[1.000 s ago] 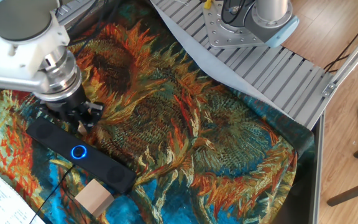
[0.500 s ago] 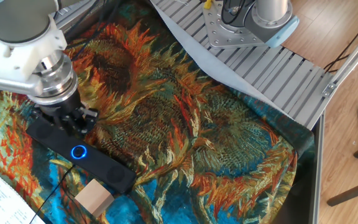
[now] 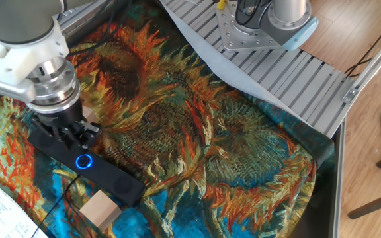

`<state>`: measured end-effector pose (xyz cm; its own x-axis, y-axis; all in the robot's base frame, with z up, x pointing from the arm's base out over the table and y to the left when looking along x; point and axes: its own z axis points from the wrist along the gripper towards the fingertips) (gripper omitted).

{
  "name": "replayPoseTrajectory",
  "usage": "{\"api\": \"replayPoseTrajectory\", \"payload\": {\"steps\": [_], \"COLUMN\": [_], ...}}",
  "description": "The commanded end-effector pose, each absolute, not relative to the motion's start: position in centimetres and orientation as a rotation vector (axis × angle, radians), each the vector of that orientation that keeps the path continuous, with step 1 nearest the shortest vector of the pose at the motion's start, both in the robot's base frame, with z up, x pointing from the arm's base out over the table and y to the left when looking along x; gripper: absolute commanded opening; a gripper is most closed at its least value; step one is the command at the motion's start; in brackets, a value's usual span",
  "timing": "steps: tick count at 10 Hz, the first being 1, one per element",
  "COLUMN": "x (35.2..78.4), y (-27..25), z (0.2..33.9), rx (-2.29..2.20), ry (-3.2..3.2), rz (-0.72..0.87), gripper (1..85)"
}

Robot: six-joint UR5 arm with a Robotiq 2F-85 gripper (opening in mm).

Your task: Turn the knob to decrease the volume of the speaker

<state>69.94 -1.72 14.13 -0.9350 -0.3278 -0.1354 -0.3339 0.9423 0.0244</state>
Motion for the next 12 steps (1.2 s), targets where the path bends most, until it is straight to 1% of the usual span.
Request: {"api": "replayPoseTrajectory", "payload": {"steps": [1,3,4,6,8,10,12], "x": [69.3,68.5,68.3,68.2,68.5,69.4,69.7], "y": [-2.3,-2.9,-2.6,-3.6,-2.4,-2.8,-3.2], "z": [13.6,12.6,12.4,12.1,11.6,11.1,10.8], "rx": [-0.526,-0.576,-0.647,-0.783,-0.729,-0.907,-1.075], "ry": [3.011,3.062,3.053,3.043,3.041,2.965,2.904], "rz": [0.059,0.046,0.069,0.017,0.109,0.092,0.056], "gripper": [36.3,35.3,34.0,33.0,35.0,41.7,39.3]}}
